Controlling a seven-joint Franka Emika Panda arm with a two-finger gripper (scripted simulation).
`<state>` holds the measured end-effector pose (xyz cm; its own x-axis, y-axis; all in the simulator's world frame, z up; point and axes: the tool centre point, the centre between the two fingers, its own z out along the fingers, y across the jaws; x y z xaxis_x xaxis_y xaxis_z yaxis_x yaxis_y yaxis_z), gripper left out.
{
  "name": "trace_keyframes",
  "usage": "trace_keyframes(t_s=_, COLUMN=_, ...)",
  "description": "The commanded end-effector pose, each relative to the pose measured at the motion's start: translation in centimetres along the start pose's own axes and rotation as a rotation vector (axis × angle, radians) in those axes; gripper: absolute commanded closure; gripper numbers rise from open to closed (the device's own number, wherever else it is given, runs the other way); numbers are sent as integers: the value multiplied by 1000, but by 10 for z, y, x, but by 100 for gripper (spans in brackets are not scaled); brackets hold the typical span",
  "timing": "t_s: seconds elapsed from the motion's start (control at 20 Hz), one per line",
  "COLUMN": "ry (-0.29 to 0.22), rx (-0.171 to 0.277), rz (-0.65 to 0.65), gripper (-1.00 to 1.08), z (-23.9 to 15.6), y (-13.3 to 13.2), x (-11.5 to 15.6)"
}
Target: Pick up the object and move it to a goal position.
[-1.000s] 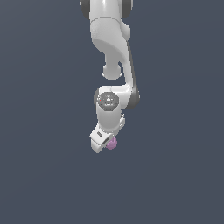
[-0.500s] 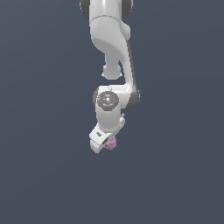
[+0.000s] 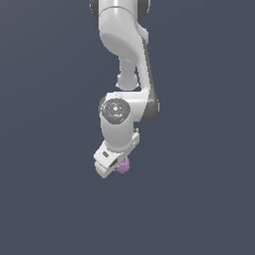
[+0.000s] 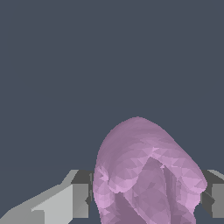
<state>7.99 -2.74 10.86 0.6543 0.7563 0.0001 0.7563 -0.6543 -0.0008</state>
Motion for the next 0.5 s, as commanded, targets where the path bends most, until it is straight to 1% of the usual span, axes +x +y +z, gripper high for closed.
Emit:
trace_keyframes(t_s=0.0, ry=0, rx=0, rz=0, gripper=108, z=-15, y=11, x=2)
trace_keyframes(t_s=0.45, ry=0, rx=0, rz=0, gripper=108, z=-62, y=46, x=10)
